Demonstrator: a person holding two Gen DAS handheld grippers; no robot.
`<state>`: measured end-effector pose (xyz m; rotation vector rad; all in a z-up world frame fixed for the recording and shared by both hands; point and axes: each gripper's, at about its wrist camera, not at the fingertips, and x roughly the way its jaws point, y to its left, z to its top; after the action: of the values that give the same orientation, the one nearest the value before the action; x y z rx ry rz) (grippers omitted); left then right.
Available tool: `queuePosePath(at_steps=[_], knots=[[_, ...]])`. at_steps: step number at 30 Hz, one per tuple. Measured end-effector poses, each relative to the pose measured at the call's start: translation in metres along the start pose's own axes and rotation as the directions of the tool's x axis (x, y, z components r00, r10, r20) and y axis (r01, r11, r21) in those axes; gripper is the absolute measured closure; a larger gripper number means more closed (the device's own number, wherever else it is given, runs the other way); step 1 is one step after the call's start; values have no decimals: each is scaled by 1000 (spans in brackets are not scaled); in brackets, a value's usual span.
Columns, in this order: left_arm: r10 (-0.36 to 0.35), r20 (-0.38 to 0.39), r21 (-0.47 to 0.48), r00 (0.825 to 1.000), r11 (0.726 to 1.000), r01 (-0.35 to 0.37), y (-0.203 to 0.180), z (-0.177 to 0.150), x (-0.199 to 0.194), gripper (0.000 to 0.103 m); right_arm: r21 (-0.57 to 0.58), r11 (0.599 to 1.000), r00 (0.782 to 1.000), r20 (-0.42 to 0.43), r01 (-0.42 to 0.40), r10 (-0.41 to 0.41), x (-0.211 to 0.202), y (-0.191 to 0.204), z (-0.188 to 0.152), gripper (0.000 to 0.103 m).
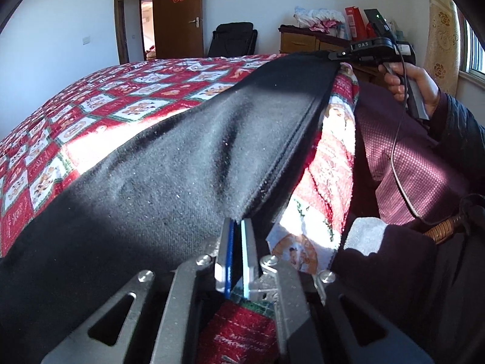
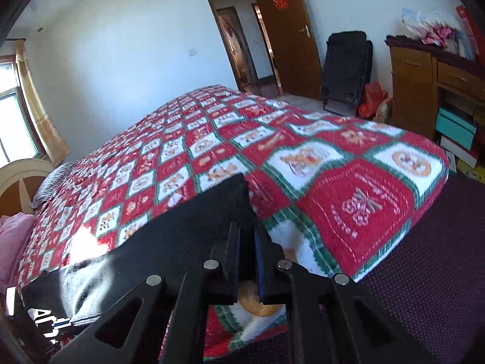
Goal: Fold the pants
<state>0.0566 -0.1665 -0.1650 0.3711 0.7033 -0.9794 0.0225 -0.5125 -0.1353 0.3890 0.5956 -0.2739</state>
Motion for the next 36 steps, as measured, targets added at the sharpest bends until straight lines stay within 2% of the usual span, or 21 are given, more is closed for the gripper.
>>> queuePosePath(at_steps=[6, 8, 11, 13, 14, 15, 16, 18, 20, 22, 23, 25, 27, 28, 29, 31, 32, 34, 36], knots=[[-12, 12, 11, 1000, 1000, 12, -4, 1, -8, 98, -17, 1000, 1000, 17, 11, -11, -12, 3, -2, 95], [-21, 9, 25, 1000, 999, 20, -7, 0, -8, 98, -40, 999, 1000, -4, 20, -20, -10, 5, -2, 95], [4, -15, 38, 1000, 999, -3, -8, -3, 0, 98, -38, 999, 999, -11, 32, -32, -1, 2, -5, 93], [0, -10, 30, 1000, 1000, 1, -7, -3, -2, 97, -45, 997, 998, -3, 65, -65, -4, 5, -4, 77], [-12, -6, 21, 1000, 1000, 12, -6, -2, -5, 97, -61, 991, 993, 13, 116, -116, -7, 8, -2, 55], [-19, -2, 17, 1000, 1000, 19, -5, -2, -7, 95, -71, 983, 985, 45, 167, -164, -13, 11, 0, 44], [-21, 7, 15, 1000, 1000, 21, -5, -2, -11, 92, -68, 980, 980, 85, 188, -182, -22, 14, 2, 44], [-34, 27, 6, 999, 999, 34, -4, -2, -17, 85, -63, 989, 984, 127, 133, -125, -36, 24, 6, 44], [-27, 44, -3, 999, 1000, 27, -3, -2, -20, 65, -97, 995, 991, 136, 36, -22, -42, 46, 5, 44], [-12, 50, -20, 999, 1000, 13, 1, -3, -20, 56, -174, 981, 992, 77, -81, 96, -35, 78, -1, 44], [-8, 50, -32, 999, 999, 10, 4, -4, -20, 56, -208, 968, 988, 28, -142, 151, -28, 94, -7, 44], [8, 53, -46, 999, 999, -5, 8, -4, -22, 56, -259, 932, 967, -77, -254, 242, -12, 123, -24, 44], [30, 71, -61, 997, 998, -26, 14, -4, -30, 56, -308, 910, 953, -213, -276, 217, 11, 145, -48, 44], [46, 78, -69, 996, 997, -41, 18, -5, -35, 54, -324, 900, 935, -299, -290, 193, 25, 153, -63, 44], [76, 85, -89, 993, 994, -69, 25, -7, -40, 48, -342, 893, 923, -348, -291, 168, 33, 158, -74, 44], [122, 80, -132, 989, 985, -111, 40, -13, -48, 45, -441, 864, 942, -318, -244, 104, 28, 169, -86, 44], [142, 77, -164, 987, 978, -128, 50, -18, -53, 45, -465, 852, 944, -315, -241, 95, 25, 174, -86, 44], [152, 60, -213, 987, 968, -136, 64, -29, -56, 41, -424, 848, 925, -335, -318, 179, 18, 184, -78, 44], [129, 11, -243, 992, 962, -122, 70, -45, -49, 39, -387, 836, 902, -345, -390, 261, 16, 194, -73, 44]])
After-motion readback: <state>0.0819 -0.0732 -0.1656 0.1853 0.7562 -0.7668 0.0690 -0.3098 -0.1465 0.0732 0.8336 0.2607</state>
